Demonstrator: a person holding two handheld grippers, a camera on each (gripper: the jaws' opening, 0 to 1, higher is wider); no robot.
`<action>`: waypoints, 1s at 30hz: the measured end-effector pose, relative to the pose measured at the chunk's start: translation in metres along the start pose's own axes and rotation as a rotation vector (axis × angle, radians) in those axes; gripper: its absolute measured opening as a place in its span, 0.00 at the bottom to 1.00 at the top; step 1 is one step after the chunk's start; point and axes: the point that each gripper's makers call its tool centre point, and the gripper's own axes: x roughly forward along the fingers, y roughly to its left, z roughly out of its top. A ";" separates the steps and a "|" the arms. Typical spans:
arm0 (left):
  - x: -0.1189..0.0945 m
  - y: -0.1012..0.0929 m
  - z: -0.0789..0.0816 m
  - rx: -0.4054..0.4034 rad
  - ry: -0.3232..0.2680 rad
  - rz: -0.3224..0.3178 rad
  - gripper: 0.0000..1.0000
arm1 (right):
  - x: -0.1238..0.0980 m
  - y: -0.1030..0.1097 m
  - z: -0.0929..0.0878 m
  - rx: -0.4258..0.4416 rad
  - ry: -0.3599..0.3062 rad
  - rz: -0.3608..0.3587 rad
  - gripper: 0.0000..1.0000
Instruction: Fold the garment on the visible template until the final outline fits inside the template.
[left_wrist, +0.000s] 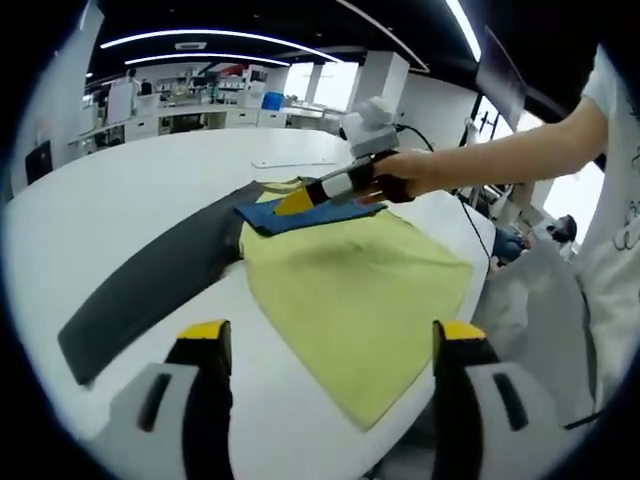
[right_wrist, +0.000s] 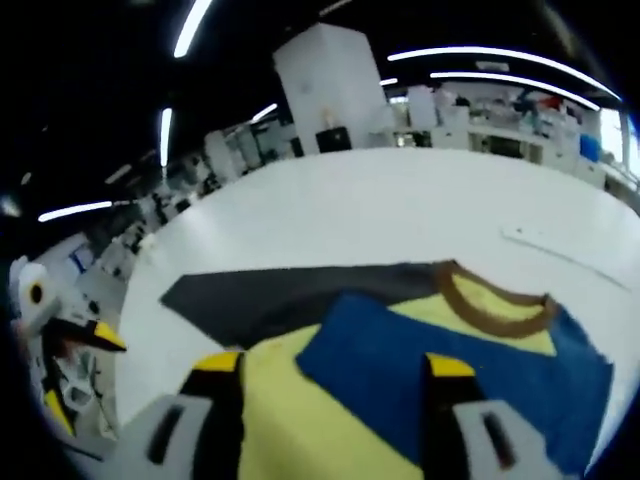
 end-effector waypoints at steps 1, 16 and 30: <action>0.001 -0.001 0.001 0.001 0.000 -0.003 0.79 | -0.005 -0.007 -0.002 0.006 -0.002 -0.016 0.71; 0.004 -0.005 0.001 0.013 0.012 -0.013 0.79 | -0.064 -0.064 -0.021 0.054 -0.002 -0.100 0.64; 0.005 -0.011 -0.001 0.009 0.020 -0.013 0.79 | -0.134 -0.137 -0.052 0.162 0.000 -0.249 0.54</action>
